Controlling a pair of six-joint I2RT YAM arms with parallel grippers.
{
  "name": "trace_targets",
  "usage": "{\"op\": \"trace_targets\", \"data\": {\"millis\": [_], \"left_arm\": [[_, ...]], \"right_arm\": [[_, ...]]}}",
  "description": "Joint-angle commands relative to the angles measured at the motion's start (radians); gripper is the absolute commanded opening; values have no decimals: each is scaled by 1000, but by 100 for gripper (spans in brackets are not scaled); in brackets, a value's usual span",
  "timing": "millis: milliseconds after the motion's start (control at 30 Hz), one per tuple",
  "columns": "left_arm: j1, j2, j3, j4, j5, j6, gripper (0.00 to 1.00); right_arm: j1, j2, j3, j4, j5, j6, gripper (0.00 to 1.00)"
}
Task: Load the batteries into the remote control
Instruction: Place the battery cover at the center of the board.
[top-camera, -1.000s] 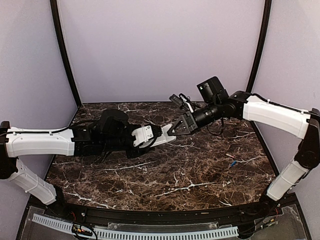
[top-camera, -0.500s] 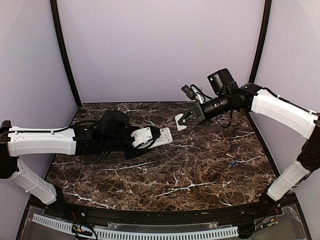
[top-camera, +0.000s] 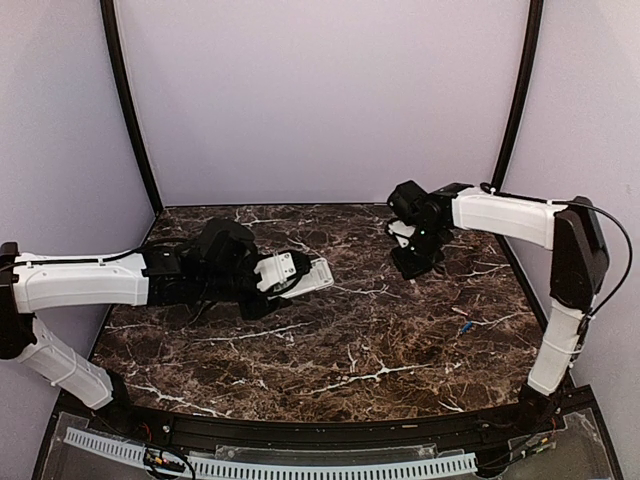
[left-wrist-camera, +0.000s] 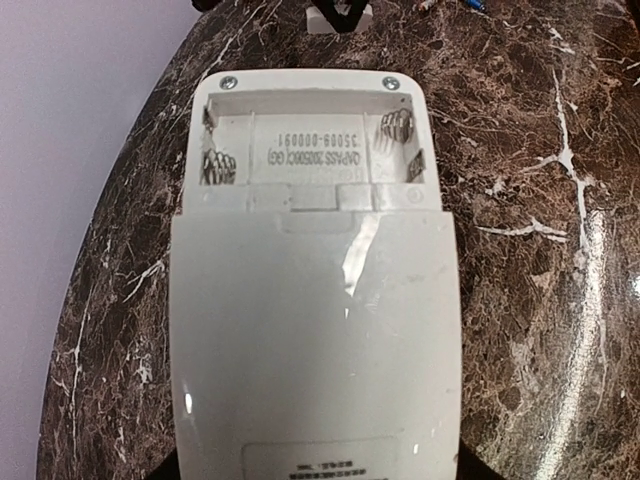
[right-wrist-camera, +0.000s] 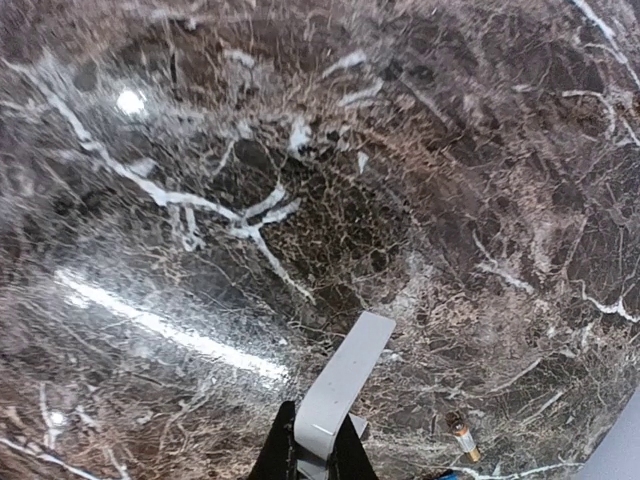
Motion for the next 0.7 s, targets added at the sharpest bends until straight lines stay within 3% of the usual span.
{"op": "trace_targets", "data": {"millis": [0, 333, 667], "left_arm": [[3, -59, -16, -16, 14, -13, 0], [3, -71, -12, -26, 30, -6, 0], [4, -71, -11, -27, 20, 0, 0]], "right_arm": [[81, 70, 14, -43, 155, -31, 0], [209, 216, -7, -17, 135, -37, 1], [229, 206, -39, -7, 25, -68, 25]]}}
